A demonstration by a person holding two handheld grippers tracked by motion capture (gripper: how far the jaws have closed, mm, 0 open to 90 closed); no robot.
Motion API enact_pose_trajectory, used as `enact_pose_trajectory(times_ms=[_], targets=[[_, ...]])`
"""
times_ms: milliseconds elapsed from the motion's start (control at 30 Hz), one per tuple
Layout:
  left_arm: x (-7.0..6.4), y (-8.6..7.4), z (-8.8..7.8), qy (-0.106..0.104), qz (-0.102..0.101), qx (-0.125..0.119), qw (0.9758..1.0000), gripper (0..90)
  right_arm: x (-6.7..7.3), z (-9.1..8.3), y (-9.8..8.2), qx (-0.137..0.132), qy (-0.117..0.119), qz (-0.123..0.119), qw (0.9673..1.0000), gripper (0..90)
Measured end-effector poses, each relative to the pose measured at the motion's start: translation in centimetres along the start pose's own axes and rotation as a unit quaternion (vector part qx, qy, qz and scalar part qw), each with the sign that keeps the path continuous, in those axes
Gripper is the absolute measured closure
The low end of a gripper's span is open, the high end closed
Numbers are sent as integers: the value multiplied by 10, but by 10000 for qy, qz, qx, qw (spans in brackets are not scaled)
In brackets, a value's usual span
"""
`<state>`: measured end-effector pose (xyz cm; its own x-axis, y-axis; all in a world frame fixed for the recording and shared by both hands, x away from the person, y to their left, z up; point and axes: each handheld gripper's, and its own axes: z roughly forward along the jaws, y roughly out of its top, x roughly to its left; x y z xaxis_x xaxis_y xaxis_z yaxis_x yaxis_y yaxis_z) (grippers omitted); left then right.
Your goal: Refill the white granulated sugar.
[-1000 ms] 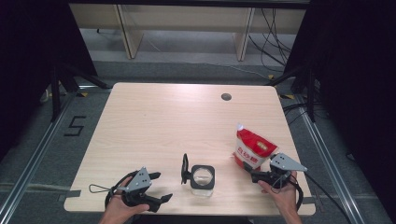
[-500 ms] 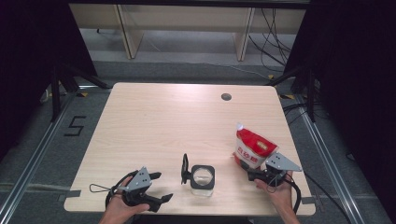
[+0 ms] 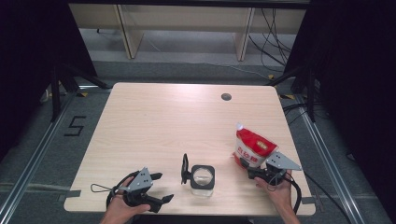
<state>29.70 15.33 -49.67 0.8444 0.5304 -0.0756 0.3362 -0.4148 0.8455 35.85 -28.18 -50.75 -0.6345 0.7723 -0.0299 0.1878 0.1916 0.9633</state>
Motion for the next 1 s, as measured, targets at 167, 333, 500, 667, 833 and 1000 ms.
enact_pose_trajectory(times_ms=[167, 333, 500, 667, 833, 1000], targets=[[-2, 0, 1, -20, -103, -60, 9999, 156, -5, 4, 0, -101, 236, -37, 9997, 248], [-2, 0, 1, -3, -73, -28, 10000, 156, -3, 6, -2, -103, 132, 66, 9998, 258], [-1, 1, 2, -28, 60, -50, 10000, 159, -2, 7, -3, -181, 65, 159, 9997, 254], [-1, 0, 2, -24, 40, -65, 10000, 159, -3, 6, -3, -82, 127, 93, 9998, 260], [0, 0, 1, 24, 94, 13, 10000, 158, -3, 7, -4, -119, 122, 42, 9998, 283], [-1, 0, 2, -18, 50, -81, 10000, 158, -7, 11, -3, -241, 171, -32, 9996, 289]])
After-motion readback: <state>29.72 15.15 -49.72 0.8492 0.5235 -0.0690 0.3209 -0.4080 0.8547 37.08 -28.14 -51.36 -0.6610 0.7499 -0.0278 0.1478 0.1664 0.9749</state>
